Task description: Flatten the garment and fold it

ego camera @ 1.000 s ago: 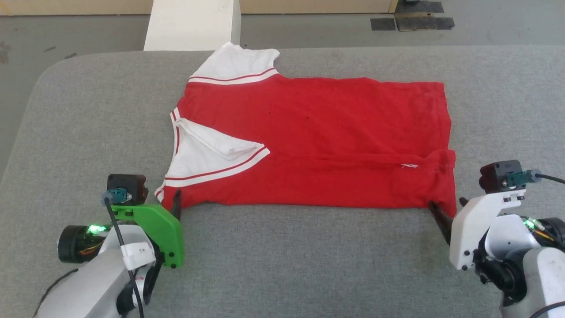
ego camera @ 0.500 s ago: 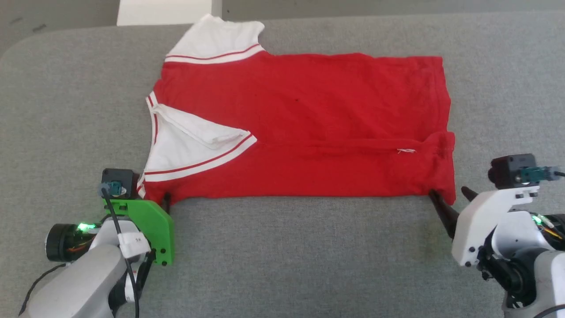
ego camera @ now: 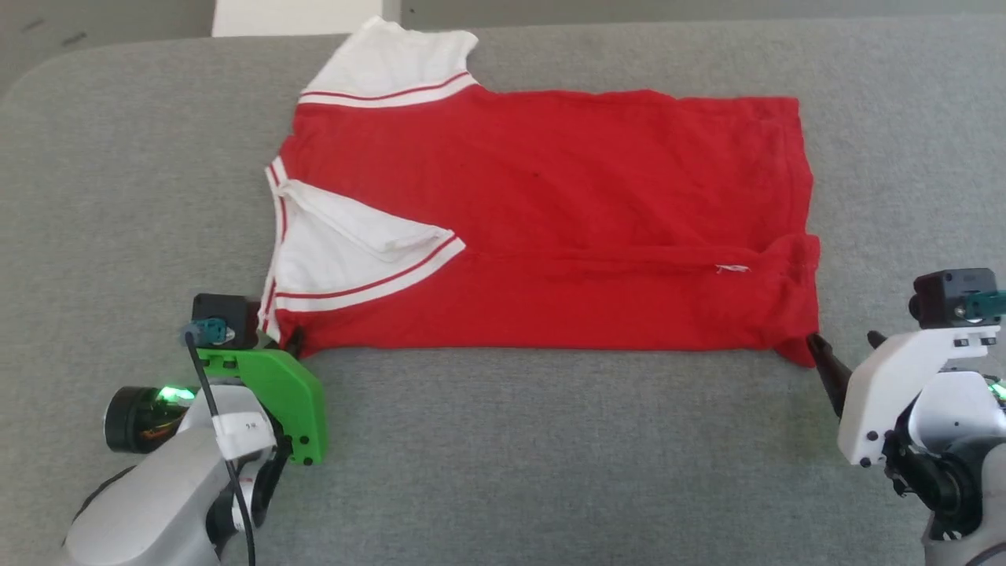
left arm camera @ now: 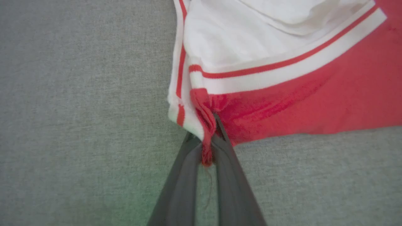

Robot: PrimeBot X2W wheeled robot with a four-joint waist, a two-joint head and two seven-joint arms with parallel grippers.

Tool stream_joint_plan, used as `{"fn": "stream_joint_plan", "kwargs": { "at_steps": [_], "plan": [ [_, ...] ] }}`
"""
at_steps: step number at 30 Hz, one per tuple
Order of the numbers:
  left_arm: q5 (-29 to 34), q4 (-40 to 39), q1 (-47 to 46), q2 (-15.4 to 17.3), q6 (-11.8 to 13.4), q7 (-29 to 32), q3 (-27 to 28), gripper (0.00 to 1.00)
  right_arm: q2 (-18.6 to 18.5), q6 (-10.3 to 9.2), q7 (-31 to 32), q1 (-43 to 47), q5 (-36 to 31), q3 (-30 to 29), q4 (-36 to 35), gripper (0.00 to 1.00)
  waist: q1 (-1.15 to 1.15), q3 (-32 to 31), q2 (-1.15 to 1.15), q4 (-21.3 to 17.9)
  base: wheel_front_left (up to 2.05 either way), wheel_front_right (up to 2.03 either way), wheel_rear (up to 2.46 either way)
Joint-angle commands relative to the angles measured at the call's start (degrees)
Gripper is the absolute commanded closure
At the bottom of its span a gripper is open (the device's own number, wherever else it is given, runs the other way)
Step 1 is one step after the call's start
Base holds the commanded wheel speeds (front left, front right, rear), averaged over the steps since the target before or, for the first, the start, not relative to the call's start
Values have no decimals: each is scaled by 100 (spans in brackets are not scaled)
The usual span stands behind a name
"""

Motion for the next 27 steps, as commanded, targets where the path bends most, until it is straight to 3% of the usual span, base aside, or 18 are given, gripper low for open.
{"fn": "stream_joint_plan", "kwargs": {
  "at_steps": [1, 10, 18, 19, 20, 27],
  "plan": [
    [60, -30, 113, 5, 41, -35, -26, 100, 36, -9, 57, -126, -75, -6, 60, 0, 0, -111, 0, 116, 0, 0, 0],
    [253, -1051, 129, 260, 449, -51, 53, 100, 170, -9, 286, -498, -497, -143, 829, 0, 0, -77, 0, 331, 0, 0, 0],
    [334, -1400, 134, 348, 586, 65, -9, 100, 238, -9, 308, -599, -513, -64, 1493, 0, 0, 73, 0, 398, 0, 0, 0],
    [330, -1402, 138, 346, 589, 68, -12, 100, 241, -9, 290, -599, -483, -8, 1539, 60, 0, 80, 0, 397, 0, 0, 0],
    [327, -1395, 143, 347, 590, 80, -21, 100, 241, -9, 224, -604, -456, 87, 1568, 100, 0, 86, 0, 394, 0, 0, 0],
    [314, -1239, 168, 443, 480, 171, -104, 100, -21, -9, 25, -568, -443, 171, 1618, 100, 0, -112, 0, 332, 0, 0, 0]
  ]
}}
